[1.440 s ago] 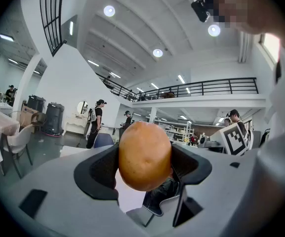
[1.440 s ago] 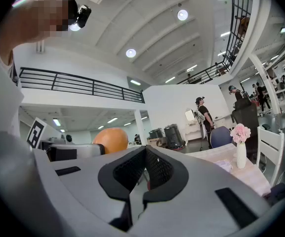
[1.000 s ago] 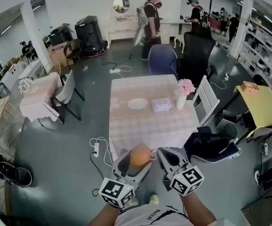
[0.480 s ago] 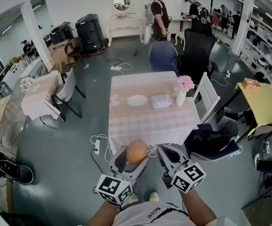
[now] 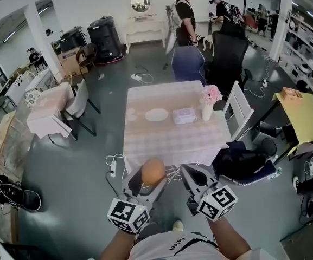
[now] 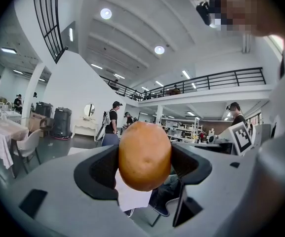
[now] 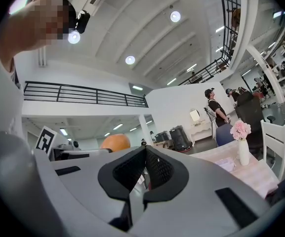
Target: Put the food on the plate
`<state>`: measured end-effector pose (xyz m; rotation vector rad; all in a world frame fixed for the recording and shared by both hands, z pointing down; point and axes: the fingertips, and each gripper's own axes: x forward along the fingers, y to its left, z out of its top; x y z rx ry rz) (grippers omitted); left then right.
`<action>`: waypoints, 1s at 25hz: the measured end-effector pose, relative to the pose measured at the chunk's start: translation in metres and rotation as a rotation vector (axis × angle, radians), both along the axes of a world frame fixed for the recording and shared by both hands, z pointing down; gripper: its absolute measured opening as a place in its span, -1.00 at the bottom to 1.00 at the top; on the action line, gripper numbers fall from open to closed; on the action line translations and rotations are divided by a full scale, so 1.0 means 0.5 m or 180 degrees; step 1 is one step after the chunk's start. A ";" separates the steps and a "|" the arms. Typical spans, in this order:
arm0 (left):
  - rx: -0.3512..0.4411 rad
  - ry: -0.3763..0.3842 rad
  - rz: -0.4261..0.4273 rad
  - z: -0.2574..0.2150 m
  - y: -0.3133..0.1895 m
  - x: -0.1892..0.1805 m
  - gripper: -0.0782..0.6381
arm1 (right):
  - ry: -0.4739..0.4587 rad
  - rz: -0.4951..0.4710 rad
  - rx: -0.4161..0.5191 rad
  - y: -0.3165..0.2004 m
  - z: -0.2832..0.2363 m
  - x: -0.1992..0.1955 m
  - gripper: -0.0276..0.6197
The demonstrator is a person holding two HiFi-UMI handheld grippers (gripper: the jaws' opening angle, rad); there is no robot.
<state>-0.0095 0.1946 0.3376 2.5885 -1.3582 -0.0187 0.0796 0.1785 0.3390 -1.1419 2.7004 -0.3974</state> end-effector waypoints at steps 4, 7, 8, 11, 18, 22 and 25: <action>-0.0019 -0.0040 -0.0008 -0.001 -0.011 0.010 0.15 | -0.0010 0.0002 -0.0008 -0.008 -0.005 0.012 -0.87; -0.0012 -0.0053 -0.0021 0.001 -0.024 0.014 0.15 | -0.0013 0.0009 -0.0004 -0.018 -0.001 0.019 -0.87; -0.0014 -0.0054 -0.0022 0.003 -0.029 0.016 0.15 | -0.0016 0.0015 -0.0010 -0.023 0.001 0.022 -0.87; -0.0034 -0.0051 -0.0016 0.012 -0.049 0.019 0.15 | -0.0017 0.0028 -0.0033 -0.042 0.011 0.026 -0.87; -0.0048 -0.0043 0.0008 0.032 -0.121 0.000 0.15 | 0.0025 0.0033 -0.0051 -0.113 0.026 -0.002 -0.87; -0.0031 -0.0078 0.0031 0.047 -0.193 -0.022 0.15 | 0.0060 0.0052 -0.0056 -0.181 0.036 -0.029 -0.87; -0.0023 -0.0132 0.0055 0.054 -0.260 -0.045 0.15 | 0.0102 0.0070 -0.0072 -0.246 0.037 -0.056 -0.87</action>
